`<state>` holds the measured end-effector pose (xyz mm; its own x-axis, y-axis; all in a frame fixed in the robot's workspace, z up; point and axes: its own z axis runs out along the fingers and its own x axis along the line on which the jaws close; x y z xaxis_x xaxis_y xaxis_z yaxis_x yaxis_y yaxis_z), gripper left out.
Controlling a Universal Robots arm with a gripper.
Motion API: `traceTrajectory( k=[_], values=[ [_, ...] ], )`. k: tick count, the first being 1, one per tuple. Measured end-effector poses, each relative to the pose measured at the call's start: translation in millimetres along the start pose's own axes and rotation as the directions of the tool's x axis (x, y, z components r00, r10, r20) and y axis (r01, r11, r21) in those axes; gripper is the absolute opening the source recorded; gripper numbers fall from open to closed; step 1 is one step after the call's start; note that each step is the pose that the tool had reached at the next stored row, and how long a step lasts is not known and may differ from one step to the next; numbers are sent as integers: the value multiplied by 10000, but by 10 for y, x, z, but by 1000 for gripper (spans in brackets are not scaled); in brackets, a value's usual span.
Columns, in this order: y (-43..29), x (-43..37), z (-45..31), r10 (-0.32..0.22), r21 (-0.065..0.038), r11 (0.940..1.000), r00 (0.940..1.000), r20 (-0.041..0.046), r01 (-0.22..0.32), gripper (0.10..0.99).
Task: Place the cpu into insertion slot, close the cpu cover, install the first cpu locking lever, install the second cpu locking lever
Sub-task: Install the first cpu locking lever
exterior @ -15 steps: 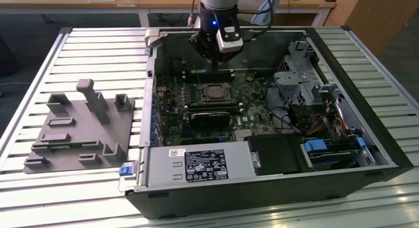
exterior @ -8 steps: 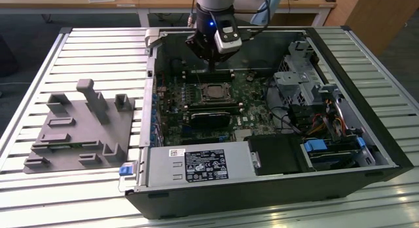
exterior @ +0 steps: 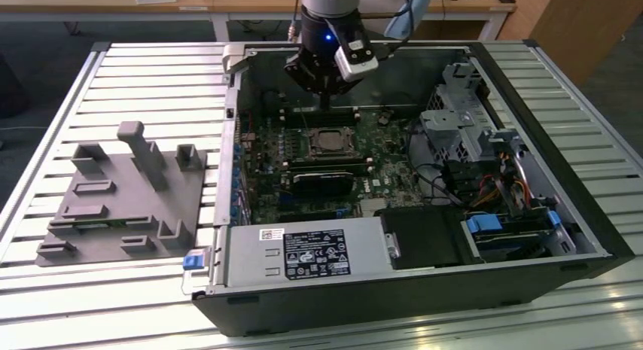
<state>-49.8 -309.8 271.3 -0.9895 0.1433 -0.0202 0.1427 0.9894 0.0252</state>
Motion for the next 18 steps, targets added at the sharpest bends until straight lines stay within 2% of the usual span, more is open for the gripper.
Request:
traceTrajectory(
  k=[5, 7, 18],
  values=[
    [0, 1, 6, -892, -20, 9960, 9960, -21, 892, 106],
    [-3, 16, 9, -1066, -24, 9943, 9943, -24, 1066, 106],
    [-45, 307, 30, -1080, -25, 9942, 9942, -25, 1079, 106]
  ],
)
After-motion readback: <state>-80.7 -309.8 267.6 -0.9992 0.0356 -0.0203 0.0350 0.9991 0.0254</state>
